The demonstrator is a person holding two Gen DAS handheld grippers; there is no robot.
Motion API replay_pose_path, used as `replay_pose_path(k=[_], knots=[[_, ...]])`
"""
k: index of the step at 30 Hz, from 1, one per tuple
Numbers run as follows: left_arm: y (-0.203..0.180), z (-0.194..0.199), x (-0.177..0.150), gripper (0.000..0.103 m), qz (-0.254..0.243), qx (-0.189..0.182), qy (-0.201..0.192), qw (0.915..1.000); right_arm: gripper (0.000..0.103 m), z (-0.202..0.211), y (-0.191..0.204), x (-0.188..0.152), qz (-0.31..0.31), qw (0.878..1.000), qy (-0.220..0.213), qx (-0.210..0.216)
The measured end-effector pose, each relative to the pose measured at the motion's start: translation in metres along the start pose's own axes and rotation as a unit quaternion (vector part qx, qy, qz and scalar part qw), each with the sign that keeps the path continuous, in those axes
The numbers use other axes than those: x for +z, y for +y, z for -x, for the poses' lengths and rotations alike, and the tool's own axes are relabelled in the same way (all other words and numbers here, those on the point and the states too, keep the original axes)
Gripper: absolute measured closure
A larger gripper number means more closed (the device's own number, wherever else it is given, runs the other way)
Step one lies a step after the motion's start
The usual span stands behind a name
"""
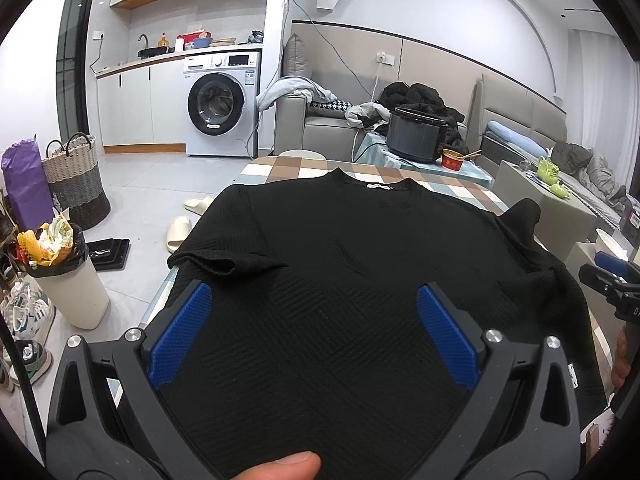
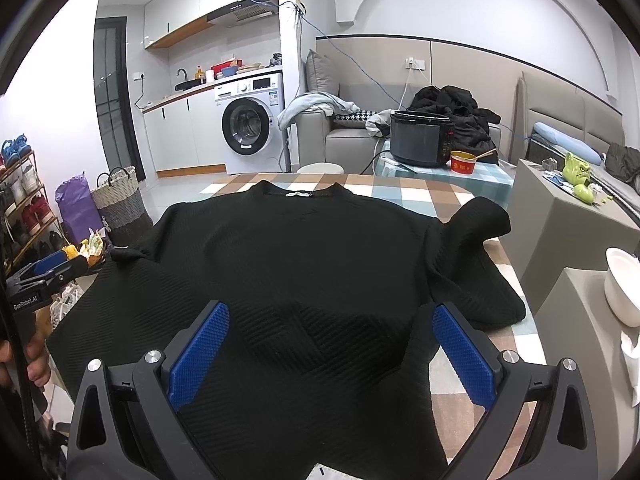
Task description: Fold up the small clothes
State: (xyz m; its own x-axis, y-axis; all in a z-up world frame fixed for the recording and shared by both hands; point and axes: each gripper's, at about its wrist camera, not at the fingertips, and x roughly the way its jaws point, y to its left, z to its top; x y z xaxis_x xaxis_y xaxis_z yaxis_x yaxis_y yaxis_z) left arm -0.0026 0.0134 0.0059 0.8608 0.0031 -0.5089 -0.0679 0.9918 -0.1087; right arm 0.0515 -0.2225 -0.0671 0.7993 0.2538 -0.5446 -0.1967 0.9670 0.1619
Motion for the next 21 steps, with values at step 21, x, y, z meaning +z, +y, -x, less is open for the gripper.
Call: replay_pose_path(k=[21], knots=[[0.022, -0.019, -0.004, 0.001, 0.016, 0.022, 0.013, 0.9995, 0.000, -0.006, -0.017, -0.001, -0.033, 0.999, 0.013, 0.000]])
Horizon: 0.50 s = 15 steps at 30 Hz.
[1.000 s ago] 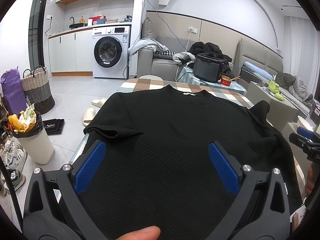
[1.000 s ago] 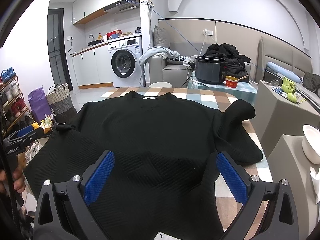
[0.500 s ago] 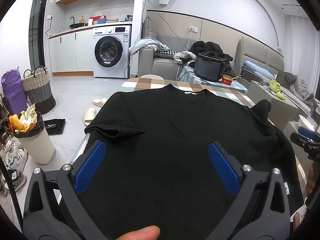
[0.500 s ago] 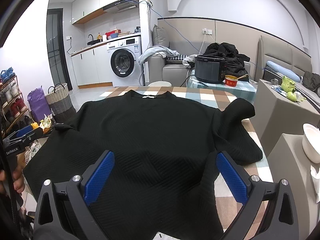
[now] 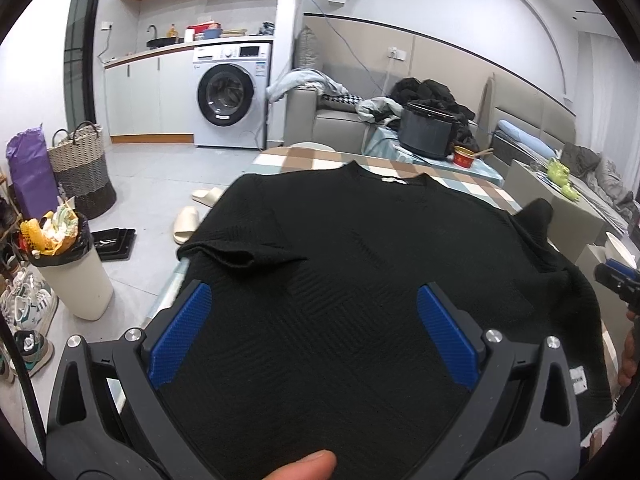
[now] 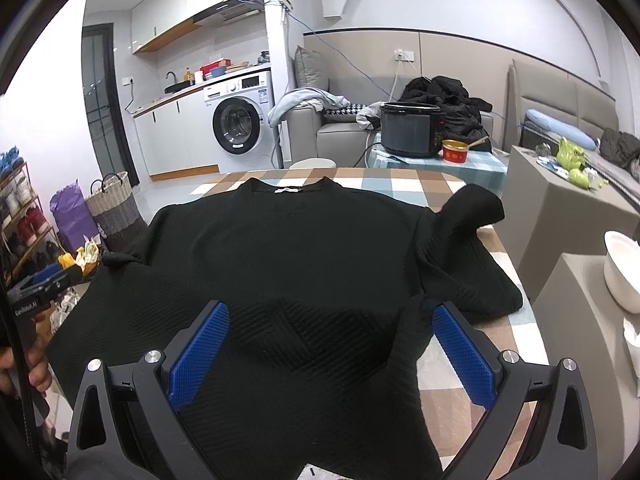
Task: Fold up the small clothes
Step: 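Grasp the black shirt's sleeve with the right gripper and fold it inward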
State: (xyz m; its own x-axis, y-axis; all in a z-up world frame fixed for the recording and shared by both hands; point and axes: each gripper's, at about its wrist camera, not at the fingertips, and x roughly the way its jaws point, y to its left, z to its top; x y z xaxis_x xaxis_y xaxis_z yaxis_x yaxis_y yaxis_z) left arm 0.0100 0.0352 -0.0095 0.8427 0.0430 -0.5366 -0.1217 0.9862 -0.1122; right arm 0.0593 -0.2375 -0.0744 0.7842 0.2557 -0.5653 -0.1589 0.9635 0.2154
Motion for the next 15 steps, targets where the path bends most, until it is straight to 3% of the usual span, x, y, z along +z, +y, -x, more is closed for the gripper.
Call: replay_pose_path(k=[8, 15], knots=[[0.052, -0.025, 0.013, 0.001, 0.074, 0.008, 0.020, 0.9970, 0.000, -0.021, -0.029, 0.004, -0.054, 0.998, 0.021, 0.010], [0.075, -0.062, 0.027, 0.001, 0.104, 0.036, 0.058, 0.9923, 0.000, -0.039, -0.067, 0.009, -0.108, 0.993, 0.037, 0.021]])
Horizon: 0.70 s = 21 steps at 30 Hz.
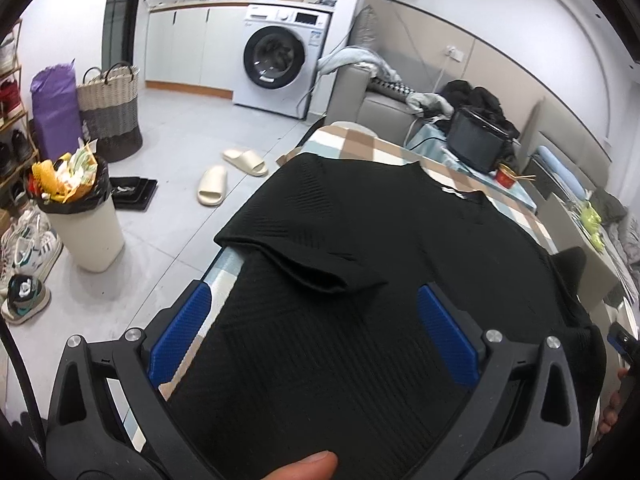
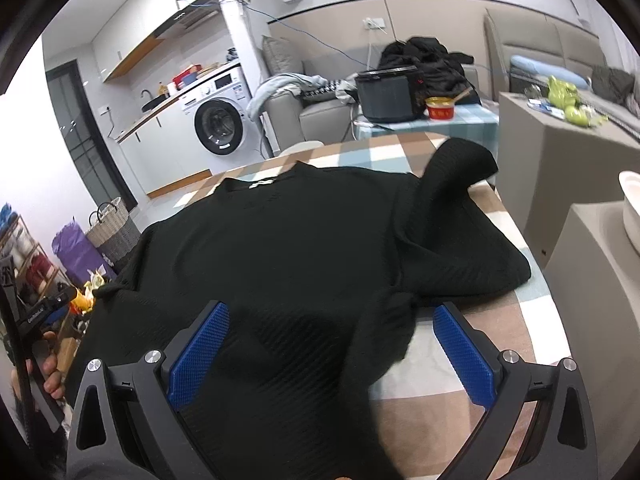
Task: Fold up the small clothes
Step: 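Grasp the black shirt's sleeve with the right gripper and fold it inward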
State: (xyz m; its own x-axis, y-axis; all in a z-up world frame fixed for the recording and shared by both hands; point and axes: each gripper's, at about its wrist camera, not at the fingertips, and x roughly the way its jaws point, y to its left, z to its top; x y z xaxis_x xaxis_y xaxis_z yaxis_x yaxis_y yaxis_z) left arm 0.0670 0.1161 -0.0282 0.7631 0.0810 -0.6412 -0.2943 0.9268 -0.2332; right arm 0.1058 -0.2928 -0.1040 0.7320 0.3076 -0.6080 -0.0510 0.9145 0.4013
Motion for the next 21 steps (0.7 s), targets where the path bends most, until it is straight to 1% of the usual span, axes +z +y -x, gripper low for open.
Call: replay_pose_path(k=[3, 6, 9, 11, 12, 13, 15, 16, 19, 20, 21], knots=[[0.000, -0.016, 0.008, 0.001, 0.011, 0.005, 0.014, 0.9998, 0.000, 0.000, -0.024, 0.007, -0.046, 0.999, 0.000, -0.001], [-0.004, -0.031, 0.014, 0.001, 0.010, 0.008, 0.024, 0.9996, 0.000, -0.007, -0.057, 0.015, -0.101, 0.995, 0.020, -0.013], [-0.010, -0.042, 0.018, 0.001, 0.002, 0.014, 0.027, 0.9995, 0.000, -0.015, -0.083, 0.017, -0.138, 0.989, 0.037, -0.028], [-0.015, -0.048, 0.019, 0.001, -0.006, 0.015, 0.033, 0.9993, 0.004, -0.018, -0.096, 0.015, -0.166, 0.985, 0.051, -0.019], [-0.018, -0.050, 0.018, 0.001, -0.010, 0.017, 0.035, 0.9992, 0.005, -0.019, -0.097, 0.013, -0.169, 0.984, 0.060, 0.000], [-0.020, -0.050, 0.017, 0.001, -0.014, 0.020, 0.037, 0.9990, 0.006, -0.018, -0.096, 0.011, -0.162, 0.985, 0.066, 0.007], [-0.023, -0.052, 0.015, 0.001, -0.024, 0.026, 0.038, 0.9986, 0.006, -0.017, -0.085, 0.006, -0.134, 0.987, 0.082, 0.023], [-0.024, -0.052, 0.015, 0.001, -0.027, 0.027, 0.038, 0.9985, 0.006, -0.017, -0.079, 0.003, -0.125, 0.987, 0.092, 0.042], [-0.026, -0.051, 0.012, 0.001, -0.030, 0.030, 0.040, 0.9983, 0.008, -0.024, -0.059, -0.008, -0.115, 0.980, 0.125, 0.102], [-0.026, -0.049, 0.011, 0.001, -0.030, 0.030, 0.040, 0.9983, 0.015, -0.028, -0.053, -0.010, -0.104, 0.981, 0.132, 0.101], [-0.026, -0.049, 0.010, 0.001, -0.030, 0.031, 0.040, 0.9983, 0.023, -0.034, -0.048, -0.011, -0.088, 0.982, 0.139, 0.092]])
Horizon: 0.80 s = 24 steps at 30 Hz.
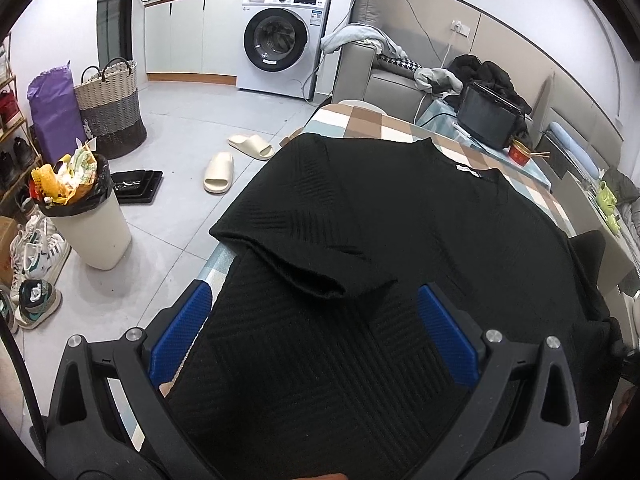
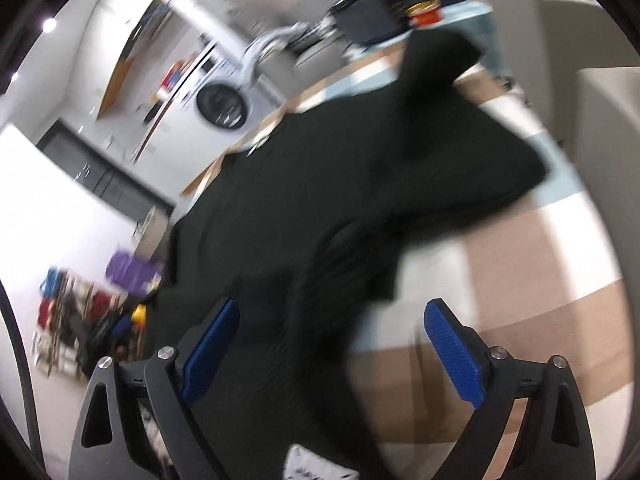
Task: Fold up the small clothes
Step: 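Grasp the black shirt's sleeve with the right gripper and fold it inward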
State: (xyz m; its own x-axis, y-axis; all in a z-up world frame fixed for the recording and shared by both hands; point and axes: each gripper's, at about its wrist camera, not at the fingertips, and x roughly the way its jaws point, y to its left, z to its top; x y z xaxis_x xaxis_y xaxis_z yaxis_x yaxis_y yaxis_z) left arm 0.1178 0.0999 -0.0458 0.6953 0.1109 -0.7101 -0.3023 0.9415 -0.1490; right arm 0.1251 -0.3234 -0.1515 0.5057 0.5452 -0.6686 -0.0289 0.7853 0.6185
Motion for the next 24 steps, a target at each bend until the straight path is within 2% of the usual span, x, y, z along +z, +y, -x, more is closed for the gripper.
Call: replay_pose_path(k=[1, 2, 3, 5, 11, 16, 18, 19, 20, 22, 24], knots=[[0.000, 0.000, 0.000, 0.001, 0.000, -0.001, 0.000, 1.0000, 0.048, -0.008, 0.004, -0.001, 0.017, 0.999, 0.013, -0.023], [-0.001, -0.001, 0.001, 0.001, 0.001, 0.000, -0.001, 1.0000, 0.083, -0.014, 0.005, -0.002, 0.024, 0.998, 0.024, -0.044], [-0.001, 0.000, 0.000, 0.001, 0.001, 0.001, -0.002, 1.0000, 0.093, -0.017, 0.004, -0.003, 0.024, 0.997, 0.034, -0.059], [0.001, 0.002, -0.001, 0.001, 0.001, 0.000, -0.006, 1.0000, 0.097, -0.013, -0.002, -0.005, 0.021, 0.997, 0.041, -0.066], [0.005, 0.004, -0.001, 0.001, 0.001, 0.007, -0.006, 1.0000, 0.097, 0.011, -0.024, -0.019, 0.024, 0.992, 0.058, -0.113], [0.006, 0.003, 0.000, 0.001, 0.001, 0.008, -0.002, 1.0000, 0.097, 0.020, -0.026, -0.015, 0.020, 0.989, 0.041, -0.141], [0.008, 0.005, 0.002, 0.001, -0.001, 0.009, -0.001, 1.0000, 0.082, 0.028, -0.022, -0.011, 0.017, 0.991, 0.028, -0.131], [0.007, 0.005, 0.003, 0.001, -0.001, 0.011, -0.001, 0.9999, 0.068, 0.037, -0.022, -0.009, 0.012, 0.992, 0.017, -0.126], [0.008, 0.005, 0.005, 0.001, 0.000, 0.011, -0.001, 0.9999, 0.059, 0.046, -0.023, -0.005, 0.006, 0.993, 0.001, -0.116], [0.008, 0.005, 0.008, 0.001, 0.004, 0.012, -0.001, 0.9999, 0.058, 0.062, -0.029, 0.004, -0.024, 0.994, -0.039, -0.096], [0.009, 0.004, 0.009, 0.001, 0.005, 0.012, -0.002, 0.9999, 0.057, 0.063, -0.038, 0.015, -0.054, 0.990, -0.064, -0.112]])
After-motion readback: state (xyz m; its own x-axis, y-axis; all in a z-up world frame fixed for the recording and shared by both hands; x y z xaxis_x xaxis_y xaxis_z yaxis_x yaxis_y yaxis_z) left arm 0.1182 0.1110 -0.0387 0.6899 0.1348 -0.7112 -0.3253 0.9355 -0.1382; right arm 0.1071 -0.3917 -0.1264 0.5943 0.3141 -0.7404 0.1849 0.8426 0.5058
